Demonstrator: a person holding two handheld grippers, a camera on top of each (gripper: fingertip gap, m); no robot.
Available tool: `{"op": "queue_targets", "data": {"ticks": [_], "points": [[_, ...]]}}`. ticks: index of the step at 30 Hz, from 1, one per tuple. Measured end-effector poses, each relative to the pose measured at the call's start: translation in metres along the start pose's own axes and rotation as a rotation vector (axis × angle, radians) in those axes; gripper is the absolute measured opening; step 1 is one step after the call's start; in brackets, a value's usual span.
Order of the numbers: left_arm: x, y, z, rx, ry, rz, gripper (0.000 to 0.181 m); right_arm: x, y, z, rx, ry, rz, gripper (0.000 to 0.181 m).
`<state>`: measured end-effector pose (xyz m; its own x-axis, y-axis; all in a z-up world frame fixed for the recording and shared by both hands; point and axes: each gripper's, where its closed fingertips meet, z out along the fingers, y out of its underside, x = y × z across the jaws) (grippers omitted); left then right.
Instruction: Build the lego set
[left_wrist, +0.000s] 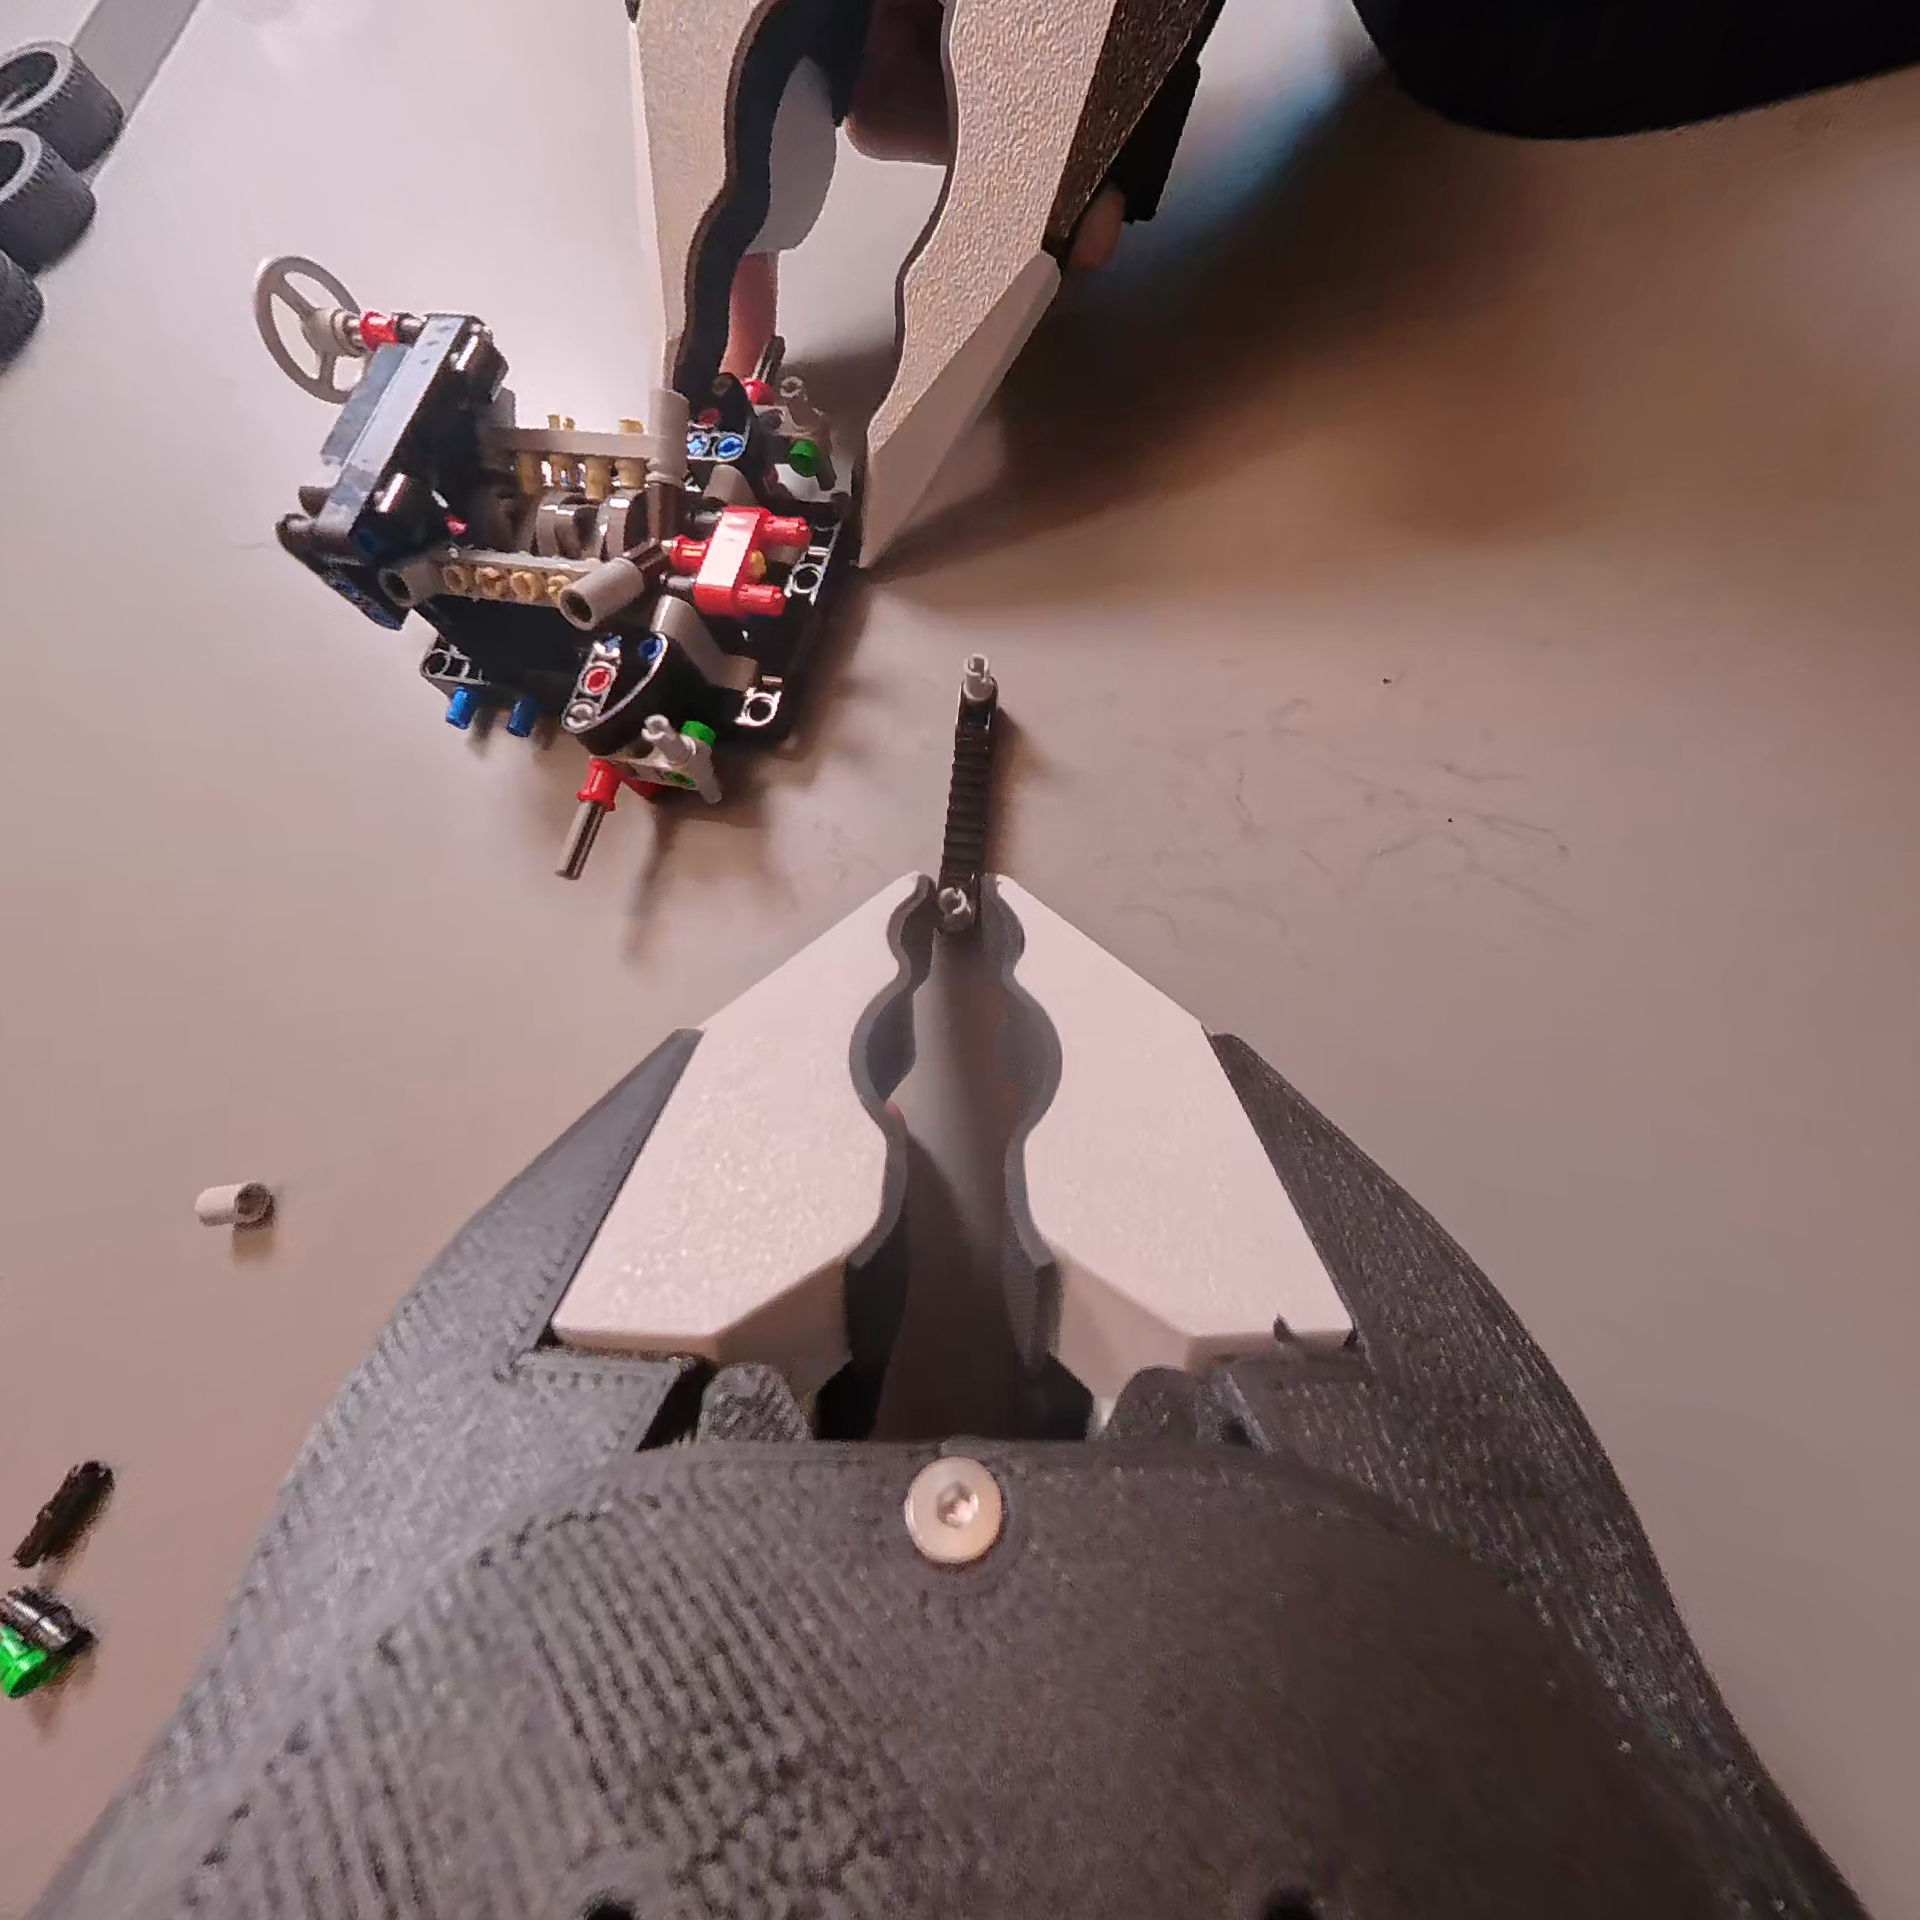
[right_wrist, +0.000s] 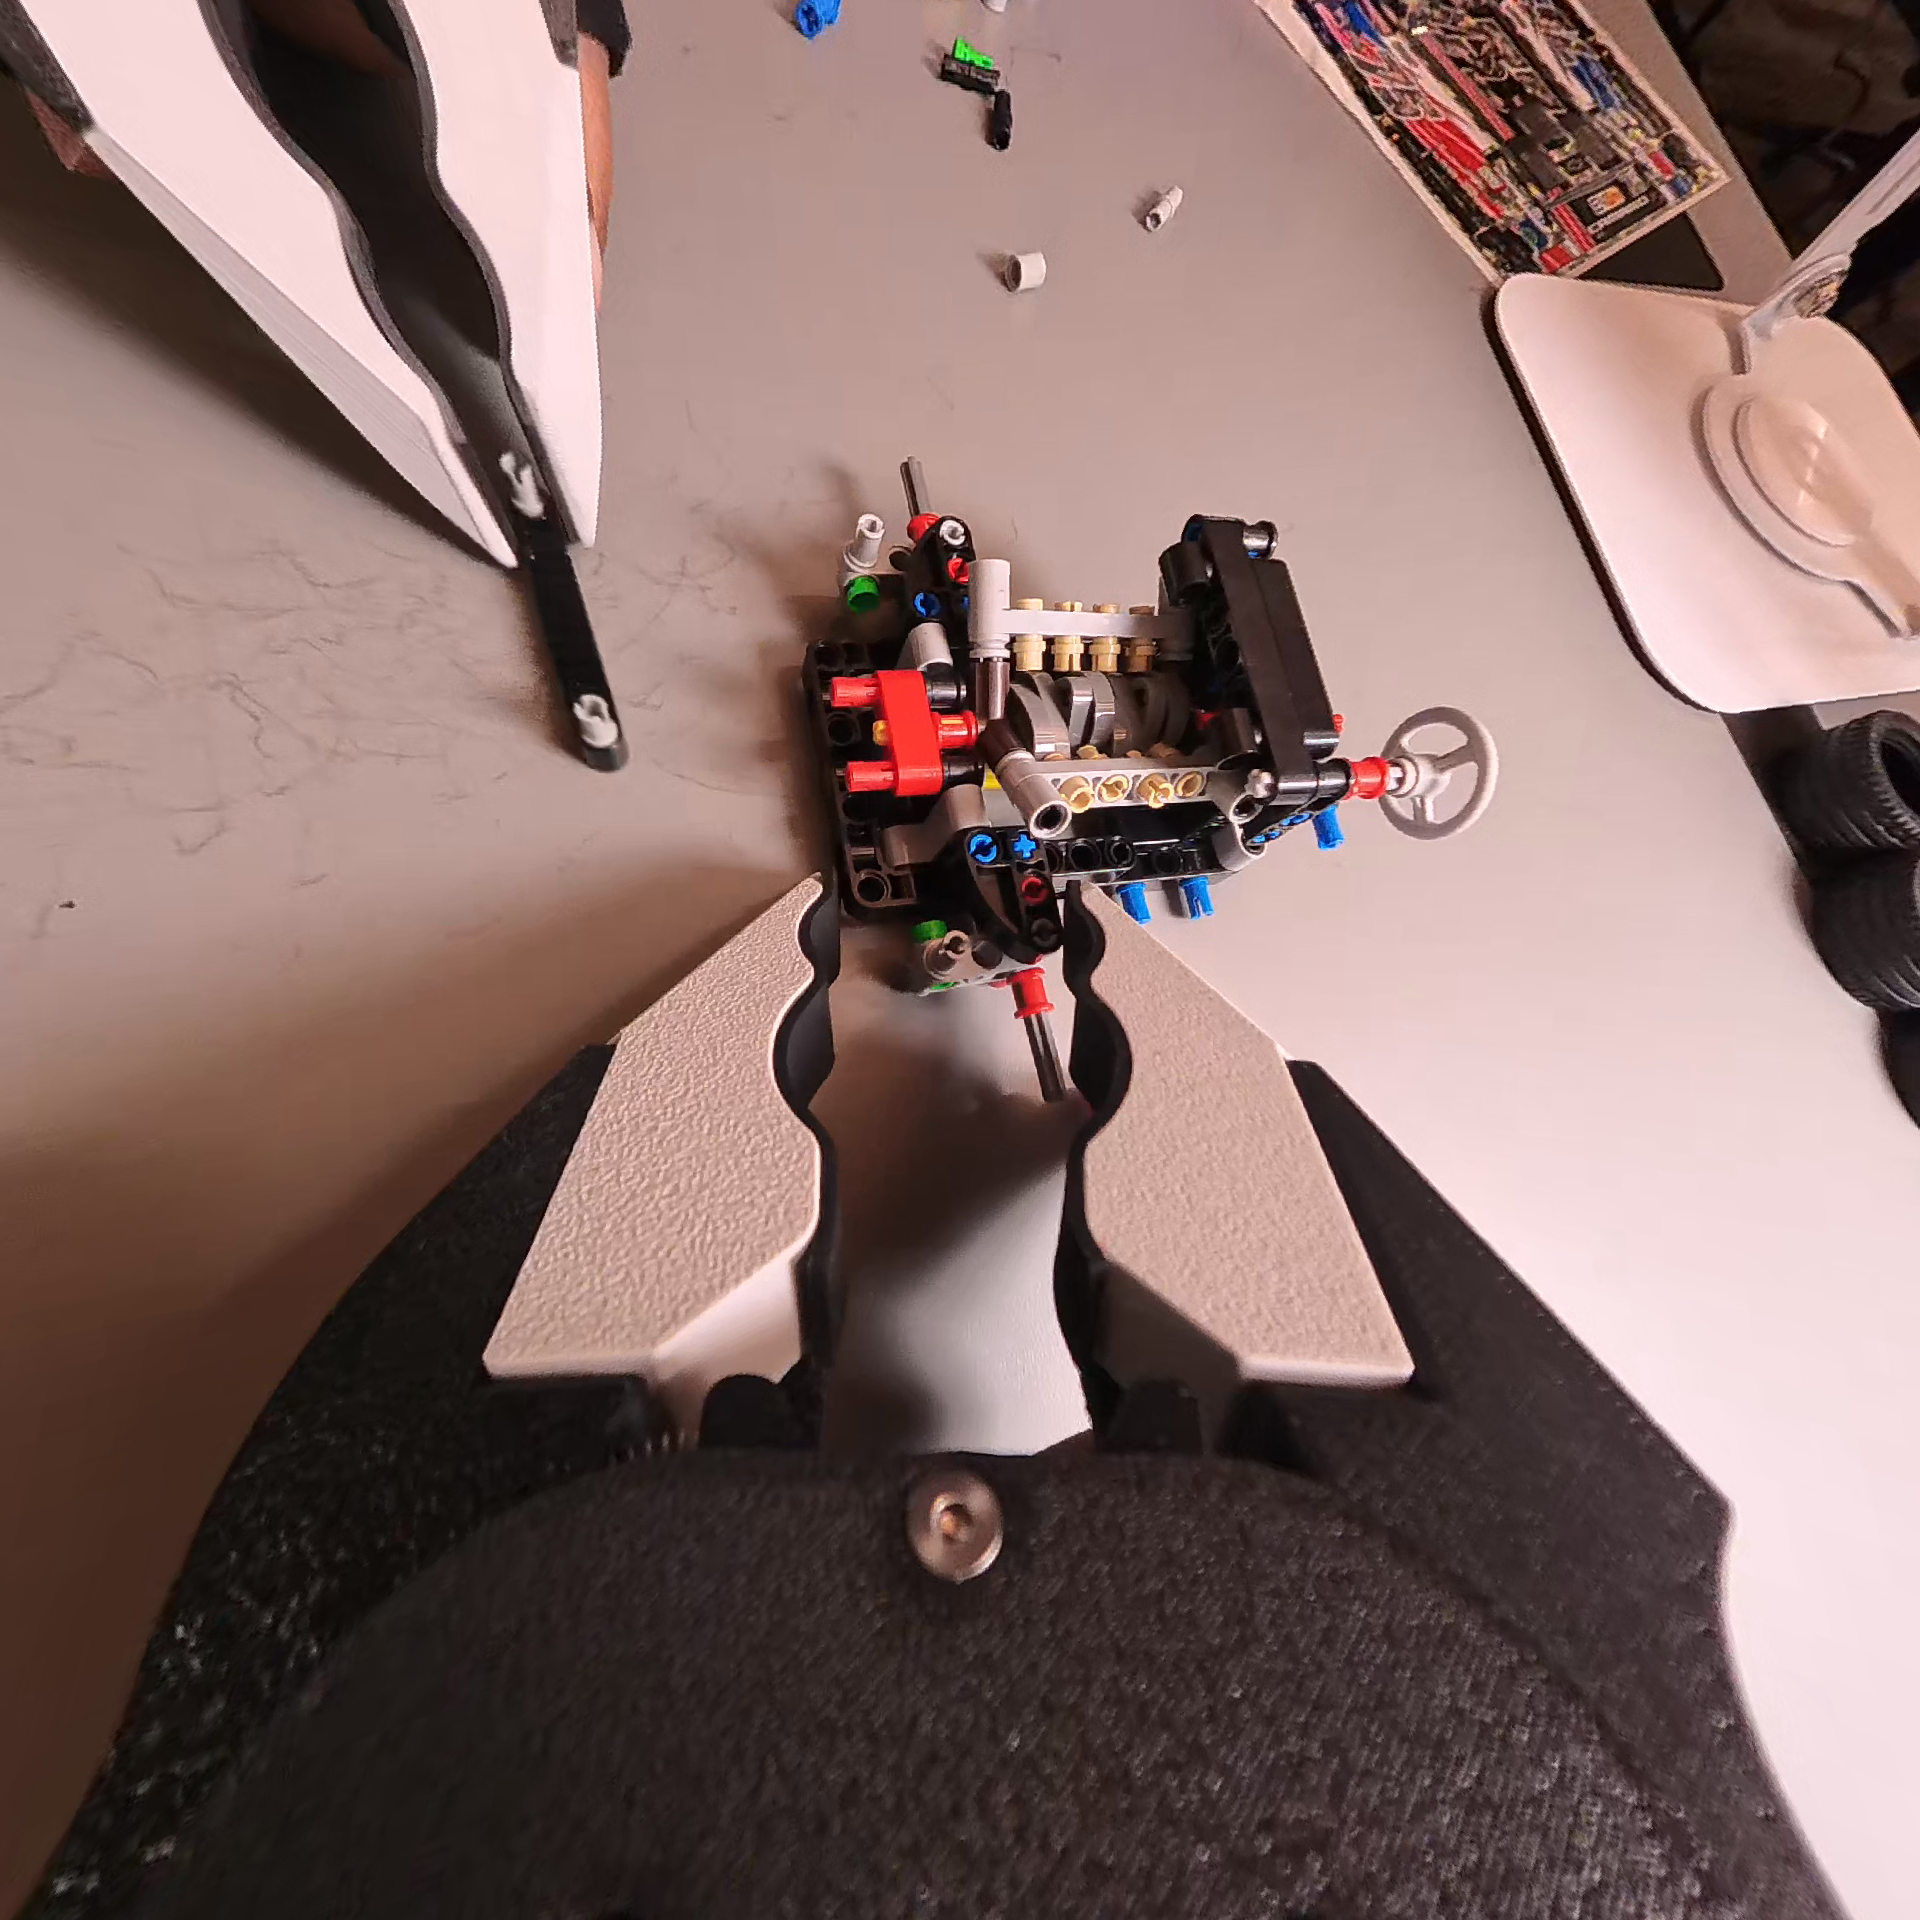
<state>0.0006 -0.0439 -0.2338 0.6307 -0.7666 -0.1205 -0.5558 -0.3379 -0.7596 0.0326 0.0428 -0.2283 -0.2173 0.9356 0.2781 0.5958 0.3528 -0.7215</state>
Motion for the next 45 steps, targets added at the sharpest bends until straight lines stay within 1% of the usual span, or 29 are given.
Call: {"op": "queue_targets", "data": {"ticks": [3, 6, 10, 14, 17, 19, 22, 25, 30, 34, 38, 42, 45], "points": [[-0.002, -0.003, 0.001, 0.011, -0.016, 0.008, 0.007, 0.0, -0.001, -0.001, 0.003, -0.003, -0.002, 0.043], [-0.006, -0.012, -0.003, 0.063, -0.024, -0.01, 0.006, 0.001, -0.004, -0.006, 0.016, -0.009, -0.003, 0.046], [-0.013, -0.022, -0.01, 0.132, -0.013, -0.067, 0.006, 0.004, -0.007, -0.02, 0.05, -0.033, 0.014, 0.047], [-0.019, -0.031, -0.015, 0.179, 0.004, -0.087, 0.006, 0.008, -0.009, -0.034, 0.095, -0.039, 0.034, 0.047], [-0.023, -0.037, -0.015, 0.202, 0.037, -0.089, 0.006, 0.006, -0.012, -0.042, 0.127, -0.058, 0.052, 0.046], [-0.022, -0.04, -0.013, 0.204, 0.088, -0.105, 0.006, 0.0, -0.014, -0.043, 0.14, -0.086, 0.054, 0.045], [-0.021, -0.048, -0.009, 0.235, 0.166, -0.158, 0.006, -0.007, -0.014, -0.042, 0.139, -0.111, 0.048, 0.044], [-0.021, -0.053, -0.007, 0.251, 0.195, -0.173, 0.006, -0.014, -0.015, -0.039, 0.135, -0.132, 0.038, 0.044], [-0.017, -0.052, -0.003, 0.248, 0.218, -0.185, 0.006, -0.02, -0.019, -0.038, 0.152, -0.149, 0.03, 0.04], [-0.014, -0.052, -0.003, 0.25, 0.243, -0.21, 0.006, -0.023, -0.027, -0.039, 0.198, -0.149, 0.012, 0.031], [-0.012, -0.052, -0.003, 0.254, 0.262, -0.228, 0.006, -0.028, -0.033, -0.04, 0.228, -0.16, 0.001, 0.031], [-0.01, -0.048, 0.001, 0.228, 0.252, -0.21, 0.006, -0.033, -0.035, -0.04, 0.235, -0.182, -0.003, 0.03], [-0.008, -0.047, 0.003, 0.222, 0.255, -0.204, 0.006, -0.035, -0.034, -0.039, 0.23, -0.189, -0.008, 0.022]]}}
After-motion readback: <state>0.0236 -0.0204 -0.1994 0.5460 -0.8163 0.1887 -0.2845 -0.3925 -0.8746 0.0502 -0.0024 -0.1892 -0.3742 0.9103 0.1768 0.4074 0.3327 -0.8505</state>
